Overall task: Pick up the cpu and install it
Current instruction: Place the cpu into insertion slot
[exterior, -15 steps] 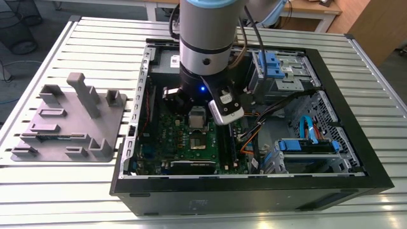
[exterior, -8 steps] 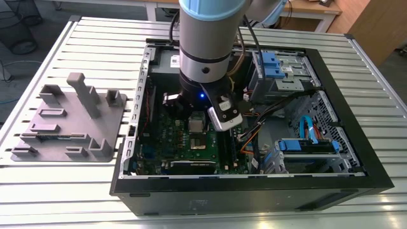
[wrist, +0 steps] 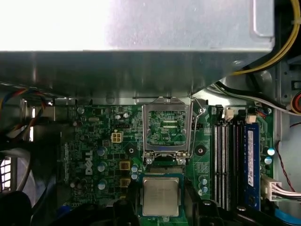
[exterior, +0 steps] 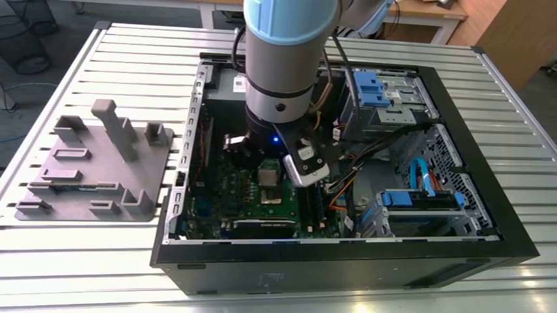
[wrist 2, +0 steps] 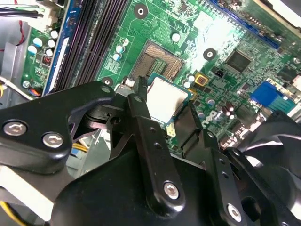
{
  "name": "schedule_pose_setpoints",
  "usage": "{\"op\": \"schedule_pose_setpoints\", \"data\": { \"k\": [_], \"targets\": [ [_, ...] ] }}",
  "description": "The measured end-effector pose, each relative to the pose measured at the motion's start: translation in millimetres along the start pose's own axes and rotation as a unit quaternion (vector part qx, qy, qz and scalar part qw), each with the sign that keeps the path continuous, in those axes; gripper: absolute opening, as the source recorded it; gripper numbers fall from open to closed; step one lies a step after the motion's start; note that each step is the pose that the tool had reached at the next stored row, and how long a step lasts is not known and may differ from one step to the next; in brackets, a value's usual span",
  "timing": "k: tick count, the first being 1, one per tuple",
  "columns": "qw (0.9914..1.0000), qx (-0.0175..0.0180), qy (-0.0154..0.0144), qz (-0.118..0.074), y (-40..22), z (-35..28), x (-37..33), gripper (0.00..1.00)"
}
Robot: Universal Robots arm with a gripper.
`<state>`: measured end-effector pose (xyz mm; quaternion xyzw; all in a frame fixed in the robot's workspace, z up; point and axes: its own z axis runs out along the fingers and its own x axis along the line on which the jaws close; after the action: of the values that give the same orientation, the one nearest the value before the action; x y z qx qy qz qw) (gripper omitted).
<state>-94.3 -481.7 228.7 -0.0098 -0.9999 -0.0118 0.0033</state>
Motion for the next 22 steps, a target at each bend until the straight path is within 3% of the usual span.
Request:
{"op": "schedule_pose_setpoints", "data": {
  "k": [22],
  "targets": [
    [1.0, 0.0001, 0.0, 0.0, -1.8, 16.9, -0.2, 0.47]
  ]
}}
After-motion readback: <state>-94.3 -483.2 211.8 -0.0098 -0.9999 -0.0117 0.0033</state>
